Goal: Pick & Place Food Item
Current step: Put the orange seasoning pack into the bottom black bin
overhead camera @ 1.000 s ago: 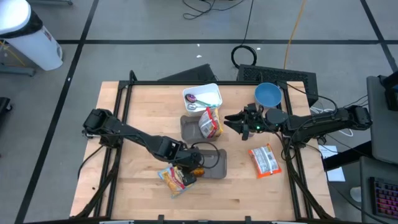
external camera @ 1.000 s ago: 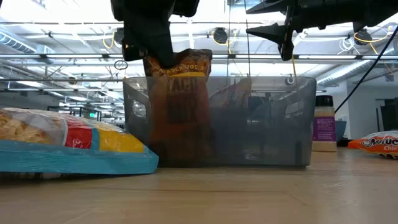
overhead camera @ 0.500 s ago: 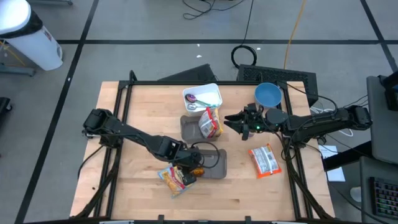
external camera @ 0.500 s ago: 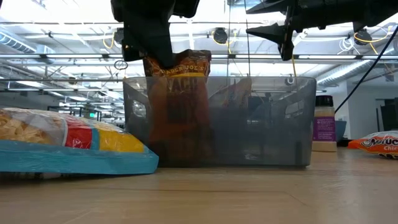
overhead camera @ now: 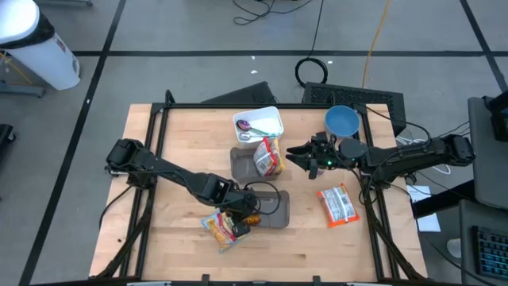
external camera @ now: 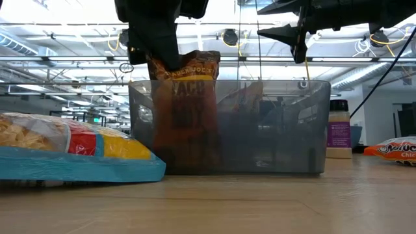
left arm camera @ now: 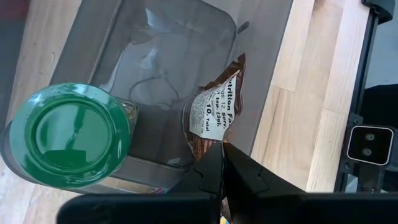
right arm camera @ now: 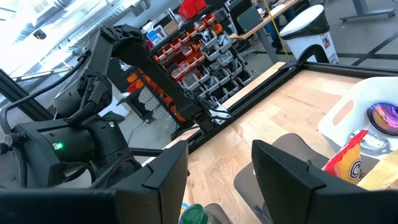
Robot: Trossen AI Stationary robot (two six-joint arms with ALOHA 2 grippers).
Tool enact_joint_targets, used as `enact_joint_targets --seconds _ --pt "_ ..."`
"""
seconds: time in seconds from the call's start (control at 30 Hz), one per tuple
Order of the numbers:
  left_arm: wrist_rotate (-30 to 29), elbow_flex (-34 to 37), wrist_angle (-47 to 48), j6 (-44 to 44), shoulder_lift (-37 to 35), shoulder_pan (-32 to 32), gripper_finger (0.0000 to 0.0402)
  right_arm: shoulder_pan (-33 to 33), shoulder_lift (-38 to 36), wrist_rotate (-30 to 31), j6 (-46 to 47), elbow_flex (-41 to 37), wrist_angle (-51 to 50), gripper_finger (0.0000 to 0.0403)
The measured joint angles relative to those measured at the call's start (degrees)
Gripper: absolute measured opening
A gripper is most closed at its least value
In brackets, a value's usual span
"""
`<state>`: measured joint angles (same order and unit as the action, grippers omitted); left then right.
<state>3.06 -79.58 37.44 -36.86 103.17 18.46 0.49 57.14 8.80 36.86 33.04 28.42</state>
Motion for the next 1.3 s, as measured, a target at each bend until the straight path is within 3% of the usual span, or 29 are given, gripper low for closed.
enact_joint_targets --seconds 0.57,1.03,1.3 --pt "-1.63 0.10 4.03 -1.16 -2.94 -0.48 0.0005 0.00 -0.02 0.06 0.00 0.00 -0.84 0.0171" --pt "-2.03 0.08 4.56 -0.30 -2.94 -2.13 0.0037 0.00 -0.02 0.11 0.00 0.00 -0.90 0.0171" --pt "4.83 0.08 4.59 1.35 -3.14 -3.56 0.0037 0.00 -0.02 0.13 -0.02 0.00 -0.90 0.0171"
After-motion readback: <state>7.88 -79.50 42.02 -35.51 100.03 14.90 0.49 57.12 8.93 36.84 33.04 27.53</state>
